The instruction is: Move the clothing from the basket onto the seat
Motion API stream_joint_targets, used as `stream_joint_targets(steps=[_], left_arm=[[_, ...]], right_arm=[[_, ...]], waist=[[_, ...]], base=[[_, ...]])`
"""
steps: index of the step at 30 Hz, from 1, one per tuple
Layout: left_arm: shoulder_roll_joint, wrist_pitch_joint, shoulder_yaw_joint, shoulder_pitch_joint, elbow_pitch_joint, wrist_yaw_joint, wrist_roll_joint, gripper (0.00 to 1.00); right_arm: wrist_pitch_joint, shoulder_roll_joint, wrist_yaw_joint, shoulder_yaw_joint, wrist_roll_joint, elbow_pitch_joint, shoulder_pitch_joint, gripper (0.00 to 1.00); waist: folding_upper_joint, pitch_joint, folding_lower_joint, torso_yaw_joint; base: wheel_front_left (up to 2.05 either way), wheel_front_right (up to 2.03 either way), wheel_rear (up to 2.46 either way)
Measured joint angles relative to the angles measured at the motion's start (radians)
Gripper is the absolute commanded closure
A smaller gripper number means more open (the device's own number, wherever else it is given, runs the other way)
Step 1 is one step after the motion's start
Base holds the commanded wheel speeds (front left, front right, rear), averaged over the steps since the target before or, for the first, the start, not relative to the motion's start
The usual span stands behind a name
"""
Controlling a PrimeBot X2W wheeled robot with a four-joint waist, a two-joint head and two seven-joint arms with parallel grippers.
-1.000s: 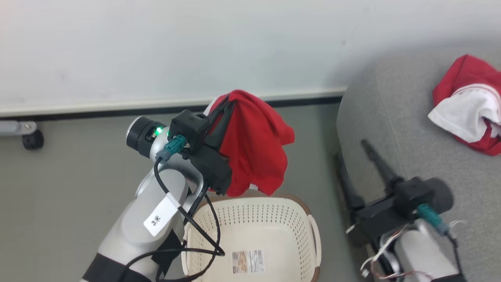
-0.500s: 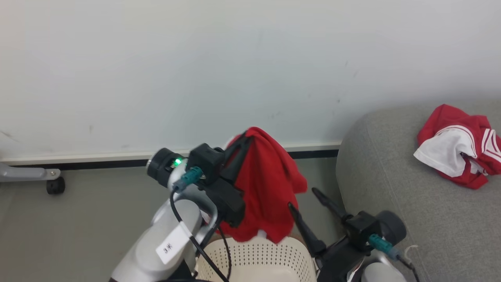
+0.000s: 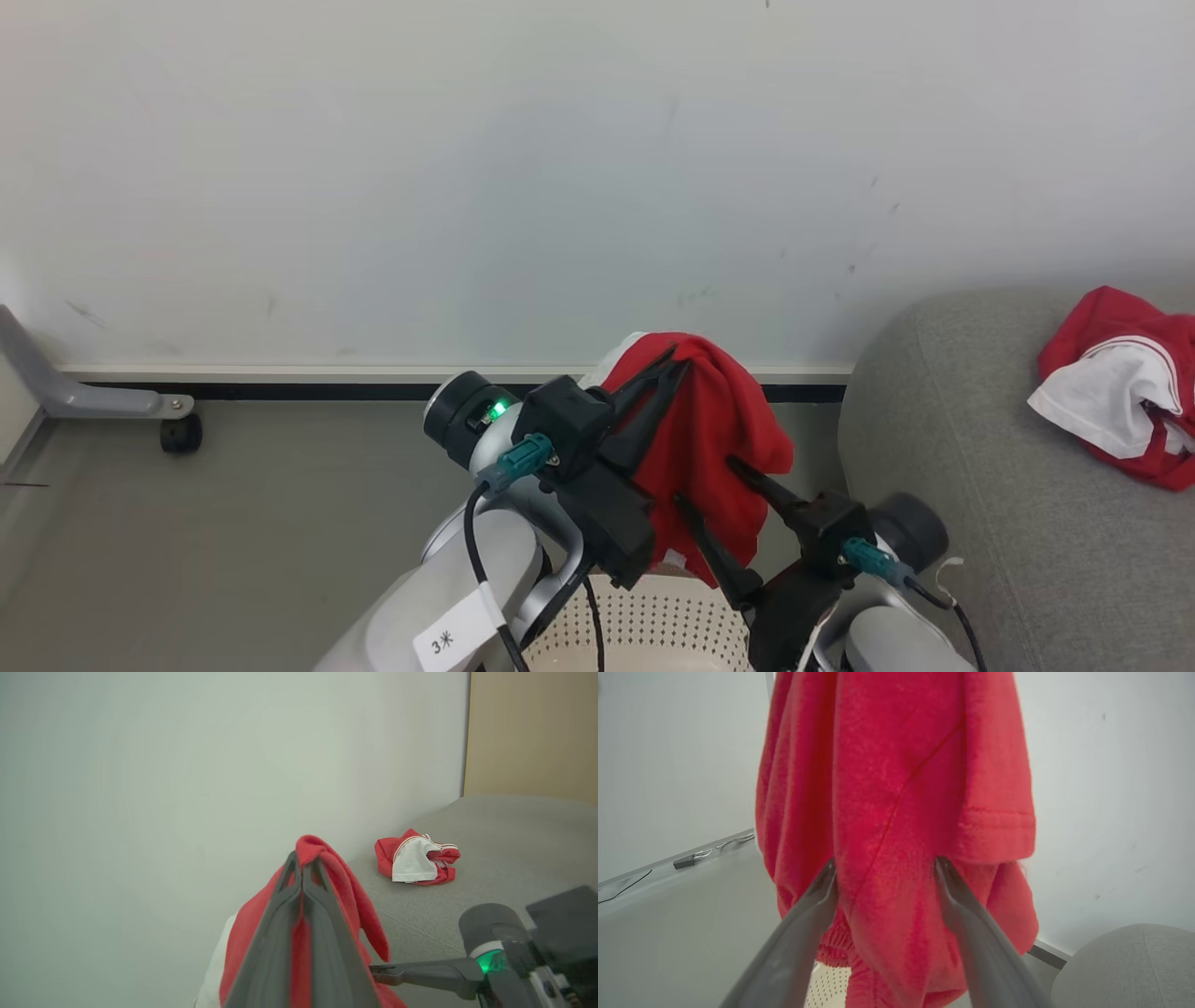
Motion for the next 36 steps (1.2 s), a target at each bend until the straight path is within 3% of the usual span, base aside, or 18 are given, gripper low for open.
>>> stream_joint_targets(steps=[3, 4, 5, 6, 8, 15, 16, 17, 18, 19, 20, 36], left_arm=[[0.001, 0.009, -0.016, 0.002, -0.028, 0.005, -0.007, 1.0], [0.002, 0.011, -0.02, 0.003, -0.036, 0.009, -0.008, 1.0], [0.002, 0.019, -0.021, 0.003, -0.042, 0.009, -0.008, 1.0], [0.002, 0.022, -0.024, 0.003, -0.046, 0.013, -0.009, 1.0], [0.002, 0.028, -0.026, 0.003, -0.056, 0.018, -0.01, 1.0], [0.003, 0.047, -0.006, 0.023, -0.063, 0.043, -0.037, 1.0], [0.006, 0.05, 0.003, 0.034, -0.06, 0.045, -0.044, 0.72], [0.01, 0.053, 0.008, 0.039, -0.06, 0.052, -0.046, 0.69], [0.015, 0.053, 0.012, 0.046, -0.059, 0.053, -0.047, 0.6], [0.021, 0.053, 0.017, 0.052, -0.059, 0.055, -0.05, 0.36], [0.026, 0.053, 0.022, 0.061, -0.058, 0.061, -0.055, 0.0], [0.037, 0.024, 0.038, 0.167, -0.062, 0.086, -0.079, 0.0]], right_arm=[[0.0, 0.002, 0.001, 0.007, 0.0, 0.04, -0.048, 0.0], [0.0, 0.003, 0.001, 0.011, 0.0, 0.052, -0.063, 0.07], [0.0, 0.004, 0.002, 0.014, 0.0, 0.061, -0.076, 0.07], [0.0, 0.005, 0.003, 0.018, 0.0, 0.072, -0.088, 0.5], [0.0, 0.007, 0.004, 0.023, 0.001, 0.095, -0.106, 0.98], [0.0, 0.009, 0.004, 0.031, 0.02, 0.125, -0.128, 1.0], [0.0, 0.009, 0.004, 0.03, 0.027, 0.129, -0.129, 1.0], [0.0, 0.009, 0.004, 0.03, 0.028, 0.129, -0.131, 1.0], [0.0, 0.009, 0.004, 0.027, 0.029, 0.128, -0.134, 1.0], [0.0, 0.009, 0.004, 0.023, 0.032, 0.126, -0.137, 1.0], [0.0, 0.007, 0.004, 0.017, 0.039, 0.121, -0.141, 1.0], [0.0, -0.156, 0.003, -0.078, 0.061, -0.006, -0.145, 1.0]], waist=[[0.0, -0.001, 0.0, 0.01], [0.0, -0.001, 0.0, 0.012], [0.0, 0.0, 0.0, 0.013], [0.0, 0.0, 0.0, 0.014], [0.0, 0.002, 0.0, 0.016], [0.0, 0.01, 0.0, 0.009], [0.0, 0.013, 0.0, 0.002], [0.0, 0.014, 0.0001, -0.003], [0.0, 0.015, 0.0, -0.008], [0.0, 0.017, 0.0, -0.013], [0.0, 0.018, 0.0, -0.019], [0.0, 0.03, 0.0, -0.164]], base=[[0.0, 0.0, 0.0], [0.0, 0.0, 0.0], [0.0, 0.0, 0.0], [0.0, 0.0, 0.0], [0.0, 0.0, 0.0], [0.0, 0.0, 0.0], [0.0, 0.0, 0.0], [0.0, 0.0, 0.0], [0.0, 0.0, 0.0], [0.0, 0.0, 0.0], [0.0, 0.0, 0.0], [0.0, 0.0, 0.0]])
